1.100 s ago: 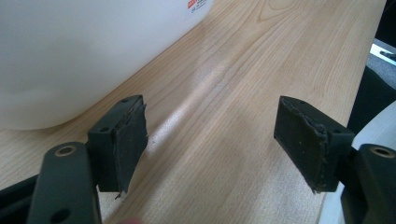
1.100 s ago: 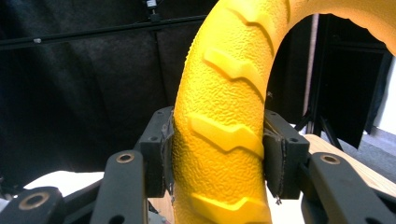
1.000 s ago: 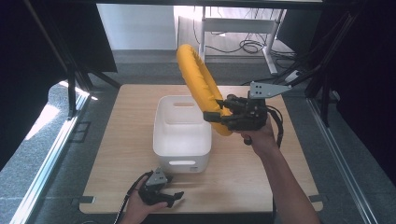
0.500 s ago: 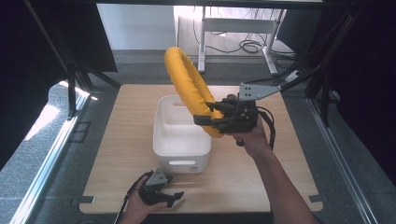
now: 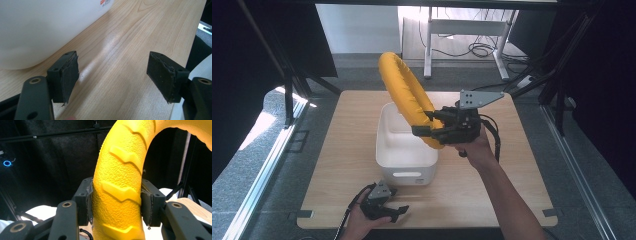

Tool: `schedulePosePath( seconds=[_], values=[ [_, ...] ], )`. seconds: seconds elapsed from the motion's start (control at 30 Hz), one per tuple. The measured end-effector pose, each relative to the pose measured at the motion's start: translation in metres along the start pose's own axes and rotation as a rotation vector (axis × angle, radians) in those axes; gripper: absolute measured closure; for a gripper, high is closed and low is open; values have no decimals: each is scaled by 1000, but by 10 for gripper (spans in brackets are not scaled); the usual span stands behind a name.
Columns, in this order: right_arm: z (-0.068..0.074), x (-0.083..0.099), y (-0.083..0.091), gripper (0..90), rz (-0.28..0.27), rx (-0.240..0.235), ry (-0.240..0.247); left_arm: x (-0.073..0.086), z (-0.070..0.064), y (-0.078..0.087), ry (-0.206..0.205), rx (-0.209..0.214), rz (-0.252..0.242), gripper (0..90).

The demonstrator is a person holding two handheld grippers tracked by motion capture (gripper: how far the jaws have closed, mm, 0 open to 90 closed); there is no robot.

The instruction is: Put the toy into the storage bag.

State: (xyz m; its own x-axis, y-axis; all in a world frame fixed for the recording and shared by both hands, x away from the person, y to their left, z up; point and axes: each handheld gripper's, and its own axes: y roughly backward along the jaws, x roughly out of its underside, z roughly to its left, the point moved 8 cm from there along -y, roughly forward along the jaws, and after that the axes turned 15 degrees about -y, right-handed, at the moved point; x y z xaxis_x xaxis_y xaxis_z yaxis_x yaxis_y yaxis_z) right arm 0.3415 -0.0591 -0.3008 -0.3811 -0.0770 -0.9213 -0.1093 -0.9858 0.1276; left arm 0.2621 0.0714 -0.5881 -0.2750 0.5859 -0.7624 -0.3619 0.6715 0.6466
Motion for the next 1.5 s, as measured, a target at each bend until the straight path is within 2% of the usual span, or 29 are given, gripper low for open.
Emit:
schedulePosePath(
  seconds=[0.27,0.47,0.77,1.2,1.5],
  values=[
    [5,2,-9,513,8,-34,6,0,0,0,-1,-1,2,257],
    [6,4,-13,513,12,-39,9,0,0,0,-1,-1,-1,257],
    [5,14,-22,513,29,-63,-15,0,-1,0,1,1,-1,257],
    [-7,31,-27,512,61,-54,-49,0,0,-1,-7,-3,4,257],
    [-10,33,-29,511,67,-54,-57,1,0,-1,-6,-3,2,257]
  ],
)
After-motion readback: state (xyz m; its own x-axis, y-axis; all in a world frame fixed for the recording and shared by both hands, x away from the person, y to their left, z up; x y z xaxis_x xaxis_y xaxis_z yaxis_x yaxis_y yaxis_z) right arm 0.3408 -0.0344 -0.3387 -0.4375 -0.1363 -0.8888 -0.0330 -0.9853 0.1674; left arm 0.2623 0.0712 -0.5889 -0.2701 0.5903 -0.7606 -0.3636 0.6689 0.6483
